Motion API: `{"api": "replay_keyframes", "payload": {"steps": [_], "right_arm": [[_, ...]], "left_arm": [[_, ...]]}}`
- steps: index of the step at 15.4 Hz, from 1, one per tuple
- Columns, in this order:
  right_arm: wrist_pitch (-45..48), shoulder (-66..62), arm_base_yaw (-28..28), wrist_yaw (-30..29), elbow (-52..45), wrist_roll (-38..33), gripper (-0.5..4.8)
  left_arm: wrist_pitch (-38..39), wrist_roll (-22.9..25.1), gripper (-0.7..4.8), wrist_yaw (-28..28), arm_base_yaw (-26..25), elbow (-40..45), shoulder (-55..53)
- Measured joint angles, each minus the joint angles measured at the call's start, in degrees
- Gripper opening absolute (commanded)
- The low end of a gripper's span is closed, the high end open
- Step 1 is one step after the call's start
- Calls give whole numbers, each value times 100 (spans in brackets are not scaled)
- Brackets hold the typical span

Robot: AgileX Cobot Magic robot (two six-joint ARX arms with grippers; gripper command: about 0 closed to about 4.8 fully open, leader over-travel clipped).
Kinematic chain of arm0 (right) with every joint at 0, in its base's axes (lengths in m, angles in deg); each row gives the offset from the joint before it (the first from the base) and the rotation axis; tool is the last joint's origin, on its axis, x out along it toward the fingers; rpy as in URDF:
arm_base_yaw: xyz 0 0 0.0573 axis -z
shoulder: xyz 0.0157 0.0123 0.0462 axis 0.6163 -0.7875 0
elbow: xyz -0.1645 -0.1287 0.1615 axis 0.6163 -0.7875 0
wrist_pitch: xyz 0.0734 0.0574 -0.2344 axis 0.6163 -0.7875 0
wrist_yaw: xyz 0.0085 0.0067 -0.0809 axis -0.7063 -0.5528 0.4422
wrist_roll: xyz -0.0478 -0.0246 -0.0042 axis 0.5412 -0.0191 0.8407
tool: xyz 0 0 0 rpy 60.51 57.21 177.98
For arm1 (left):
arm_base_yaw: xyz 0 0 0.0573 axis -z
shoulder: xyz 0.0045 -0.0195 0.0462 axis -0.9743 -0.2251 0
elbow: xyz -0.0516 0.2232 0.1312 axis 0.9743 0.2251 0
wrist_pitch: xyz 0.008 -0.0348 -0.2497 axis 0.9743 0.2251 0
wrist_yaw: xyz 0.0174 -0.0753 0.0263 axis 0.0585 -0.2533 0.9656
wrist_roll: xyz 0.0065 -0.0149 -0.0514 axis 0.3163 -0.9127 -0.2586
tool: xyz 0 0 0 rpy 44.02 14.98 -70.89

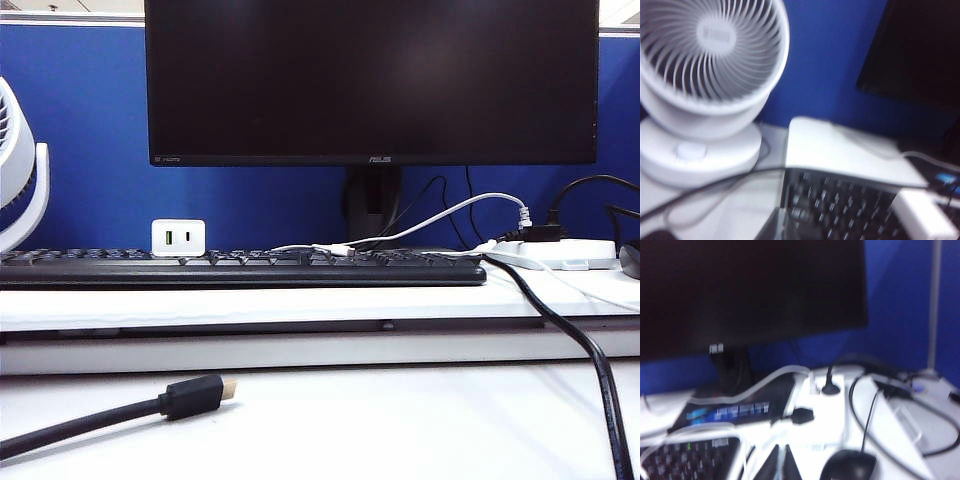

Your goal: Pick up the Type-C charging cable and the charging base, insert one end of the Type-C charger into the corresponding slot on the base, and finally place the plugged-in charger back on the table.

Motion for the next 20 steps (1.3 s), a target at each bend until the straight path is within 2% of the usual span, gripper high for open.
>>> {"api": "replay_keyframes", "payload": {"steps": [3, 4, 8, 10, 11, 13, 15, 16, 17, 19, 20], "right_arm": [[-125, -516, 0, -79, 649, -2, -2], [-153, -1185, 0, -334, 1303, 0, -2], [87, -2688, -4, -564, 2675, 0, -2], [155, -3226, -7, -942, 3139, 0, -2], [197, -3676, -13, -1246, 3515, 0, -2], [144, -4024, -17, -1427, 3783, 0, -2], [245, -4356, -22, -1620, 4083, 0, -1], [334, -4452, -22, -1674, 4113, 0, -1], [317, -4492, -22, -1707, 4111, 0, -2], [319, -4496, -63, -1853, 4113, 0, -1], [317, -4492, -129, -1873, 4113, 0, -1]], "left_arm": [[-9, 2, -5, 2, -2, -579, -531], [-42, 42, -5, 2, -2, -1126, -1231], [-2, 1084, -5, -55, -2, -2686, -3239], [-55, 1209, -5, -481, -2, -3386, -4092], [35, 1213, -5, -992, 2, -3899, -4793], [297, 1204, 7, -1309, 173, -4461, -5451], [697, 1237, 160, -1606, 726, -5296, -6424], [855, 1355, 188, -1652, 997, -5512, -6728], [960, 1456, 243, -1685, 1298, -5683, -7027], [1263, 1370, 255, -1738, 1683, -5842, -7429], [1364, 1086, 256, -1694, 1812, -5919, -7608]]}}
